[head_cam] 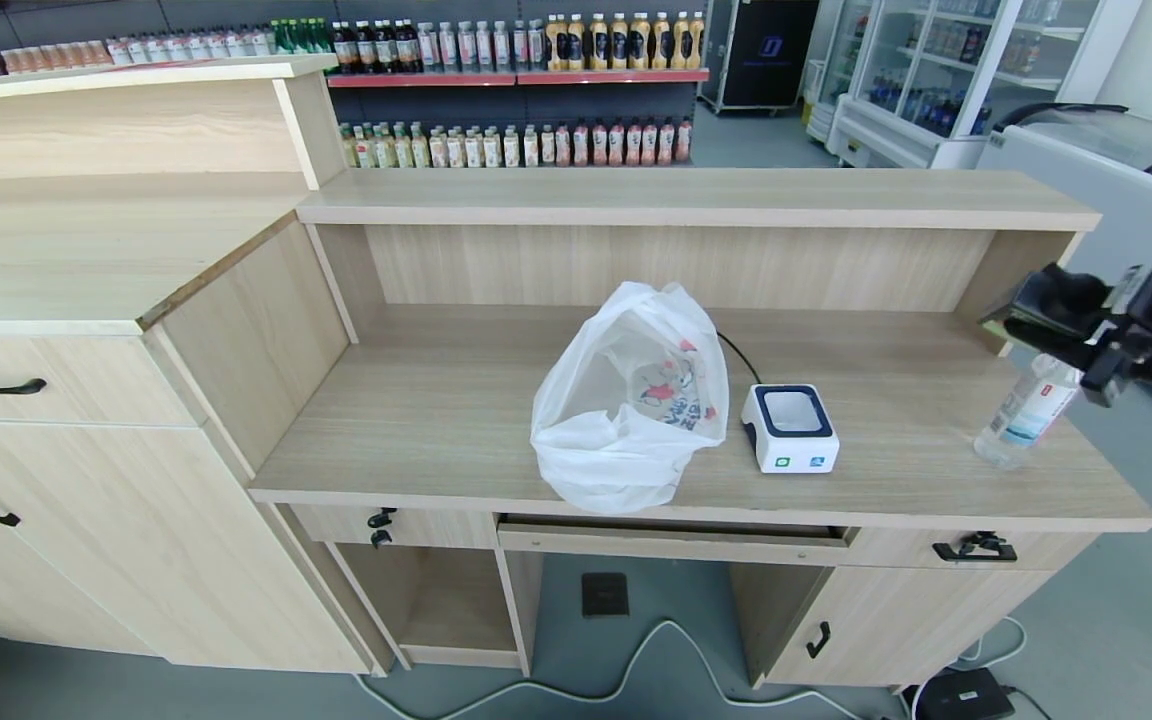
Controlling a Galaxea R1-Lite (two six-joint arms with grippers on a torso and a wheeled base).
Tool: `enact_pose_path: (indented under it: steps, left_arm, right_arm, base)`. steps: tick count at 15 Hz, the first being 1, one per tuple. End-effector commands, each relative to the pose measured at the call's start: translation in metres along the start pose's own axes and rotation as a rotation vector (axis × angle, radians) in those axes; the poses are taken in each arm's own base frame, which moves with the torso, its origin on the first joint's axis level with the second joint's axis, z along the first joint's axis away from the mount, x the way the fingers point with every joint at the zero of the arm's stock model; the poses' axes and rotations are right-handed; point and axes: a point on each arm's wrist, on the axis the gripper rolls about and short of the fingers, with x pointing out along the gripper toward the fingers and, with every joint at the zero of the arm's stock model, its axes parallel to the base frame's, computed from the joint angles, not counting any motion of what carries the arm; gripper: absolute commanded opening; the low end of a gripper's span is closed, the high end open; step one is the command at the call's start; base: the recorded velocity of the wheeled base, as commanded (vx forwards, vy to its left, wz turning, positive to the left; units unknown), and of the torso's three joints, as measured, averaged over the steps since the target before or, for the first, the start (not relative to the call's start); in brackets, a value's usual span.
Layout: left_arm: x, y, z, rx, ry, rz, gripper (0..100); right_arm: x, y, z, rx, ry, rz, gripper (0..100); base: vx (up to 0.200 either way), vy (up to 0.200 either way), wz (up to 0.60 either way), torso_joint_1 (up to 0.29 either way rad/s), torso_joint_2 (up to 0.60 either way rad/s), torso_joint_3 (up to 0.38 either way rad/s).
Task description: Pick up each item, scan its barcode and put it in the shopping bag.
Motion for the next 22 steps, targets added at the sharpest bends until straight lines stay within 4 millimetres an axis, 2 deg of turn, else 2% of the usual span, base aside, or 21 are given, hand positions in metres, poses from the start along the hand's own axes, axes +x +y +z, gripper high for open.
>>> enact_pose_path:
  steps: [1,3,4,5,7,9,11,14,18,22]
  left_arm:
    - [0.0,0.0,0.0,0.0,0.0,0.002,0]
    - [0.0,0.0,0.0,0.0,0.0,0.002,0]
    - [0.0,0.0,0.0,0.0,0.0,0.002,0]
    - [0.0,0.0,0.0,0.0,0.0,0.002,0]
    - [0.0,0.0,0.0,0.0,0.0,0.002,0]
    - [0.0,0.0,0.0,0.0,0.0,0.002,0]
    - [0.0,0.0,0.0,0.0,0.0,0.002,0]
    - [0.0,0.0,0.0,0.0,0.0,0.002,0]
    - [0.0,0.0,0.0,0.0,0.0,0.002,0]
    - [0.0,0.0,0.0,0.0,0.0,0.002,0]
  right_arm:
    - [-0.065,-0.001,0.075,-0.319,-0.201,-0.091,0]
    - [-0.077,0.019,0.105,-0.665,-0.355,-0.235,0]
    - [-0.078,0.018,0.128,-0.849,-0.466,-0.364,0]
    - [-0.07,0.029,0.145,-0.913,-0.584,-0.404,0]
    - [-0.053,0.062,0.182,-1.104,-0.82,-0.487,0]
    - [-0.037,0.093,0.207,-1.122,-1.005,-0.481,0]
    - [-0.029,0.108,0.223,-1.124,-1.049,-0.494,0]
    - [-0.035,0.119,0.24,-1.141,-1.027,-0.514,0]
    - [-0.046,0.131,0.248,-1.174,-1.093,-0.472,0]
    - [-0.05,0.128,0.249,-1.188,-1.101,-0.494,0]
  base:
    - [0.0,0.0,0.0,0.0,0.0,0.0]
    - [0.0,0.0,0.0,0.0,0.0,0.0]
    - [0.0,0.0,0.0,0.0,0.0,0.0]
    - [0.0,0.0,0.0,0.0,0.0,0.0]
    - [0.0,0.0,0.0,0.0,0.0,0.0]
    - [0.0,0.0,0.0,0.0,0.0,0.0]
    - [0.0,0.0,0.0,0.0,0.0,0.0]
    - [0.0,0.0,0.0,0.0,0.0,0.0]
    - [0.0,0.0,0.0,0.0,0.0,0.0]
    - [0.0,0.0,0.0,0.0,0.0,0.0]
